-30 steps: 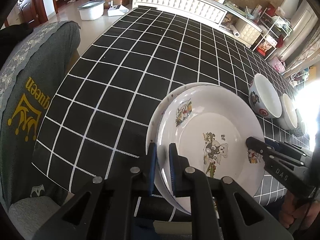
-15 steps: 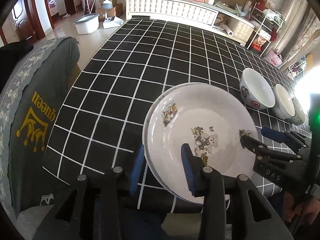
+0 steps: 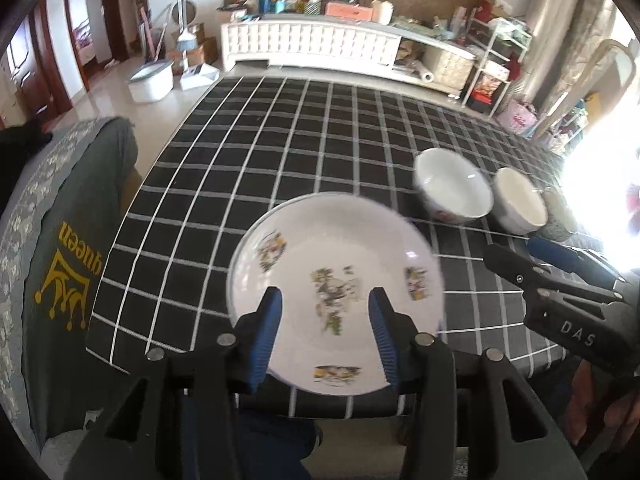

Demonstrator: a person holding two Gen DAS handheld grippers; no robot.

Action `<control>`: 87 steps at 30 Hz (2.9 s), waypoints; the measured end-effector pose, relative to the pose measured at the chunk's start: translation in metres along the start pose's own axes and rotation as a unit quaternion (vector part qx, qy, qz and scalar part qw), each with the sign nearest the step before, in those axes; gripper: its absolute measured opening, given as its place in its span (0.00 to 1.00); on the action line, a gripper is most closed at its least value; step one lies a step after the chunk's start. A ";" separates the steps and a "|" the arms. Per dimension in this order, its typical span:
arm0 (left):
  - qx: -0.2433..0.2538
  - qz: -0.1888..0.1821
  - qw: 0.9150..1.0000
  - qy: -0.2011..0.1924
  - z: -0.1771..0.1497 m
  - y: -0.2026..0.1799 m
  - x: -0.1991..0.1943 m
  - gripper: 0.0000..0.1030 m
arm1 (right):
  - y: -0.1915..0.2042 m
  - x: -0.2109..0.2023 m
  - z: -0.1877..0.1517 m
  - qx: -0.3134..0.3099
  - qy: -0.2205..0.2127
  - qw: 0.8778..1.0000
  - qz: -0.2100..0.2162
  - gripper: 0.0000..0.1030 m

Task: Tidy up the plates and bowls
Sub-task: 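Move the right gripper over to the plain white bowl, then grasp the rim of the plain white bowl with the right gripper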

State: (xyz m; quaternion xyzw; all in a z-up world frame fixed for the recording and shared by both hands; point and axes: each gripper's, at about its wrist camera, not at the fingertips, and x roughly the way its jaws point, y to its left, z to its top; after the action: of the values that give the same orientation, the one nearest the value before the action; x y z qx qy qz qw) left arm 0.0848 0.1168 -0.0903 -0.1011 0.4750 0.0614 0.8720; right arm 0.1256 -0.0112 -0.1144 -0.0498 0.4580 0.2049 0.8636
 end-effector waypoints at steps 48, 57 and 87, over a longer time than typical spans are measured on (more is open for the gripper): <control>0.038 -0.110 0.992 0.050 0.120 -0.087 0.049 0.62 | -0.108 0.012 0.091 0.048 0.046 0.996 0.055 0.94; -0.046 -0.165 0.977 0.124 0.140 -0.064 0.121 0.62 | -0.124 0.066 0.107 0.102 0.115 0.984 0.091 0.80; -0.065 -0.192 0.964 0.170 0.131 -0.055 0.181 0.16 | -0.134 0.129 0.098 0.100 0.188 0.976 0.047 0.33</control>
State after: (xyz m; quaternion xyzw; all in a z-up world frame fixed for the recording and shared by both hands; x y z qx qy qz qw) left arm 0.3009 0.0958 -0.1667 -0.2560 0.5831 -0.0945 0.7652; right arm 0.3191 -0.0669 -0.1765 0.0207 0.6323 0.1850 0.7520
